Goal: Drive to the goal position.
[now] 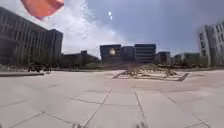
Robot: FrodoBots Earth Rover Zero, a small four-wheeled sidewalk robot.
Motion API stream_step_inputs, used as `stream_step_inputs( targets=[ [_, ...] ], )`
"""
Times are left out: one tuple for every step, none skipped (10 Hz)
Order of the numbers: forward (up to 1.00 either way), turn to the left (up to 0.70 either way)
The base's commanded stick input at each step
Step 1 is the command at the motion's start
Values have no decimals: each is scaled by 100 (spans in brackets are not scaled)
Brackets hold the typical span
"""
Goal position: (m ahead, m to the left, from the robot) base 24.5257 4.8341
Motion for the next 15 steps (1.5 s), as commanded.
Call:
stream_step_inputs(
  targets=[
    [45, 3],
    [45, 3],
    [45, 3],
    [45, 3],
    [45, 3],
    [45, 3],
    [45, 3],
    [45, 3],
    [45, 3],
    [45, 3],
    [45, 3],
    [45, 3],
    [45, 3],
    [45, 3],
    [45, 3]
  ],
)
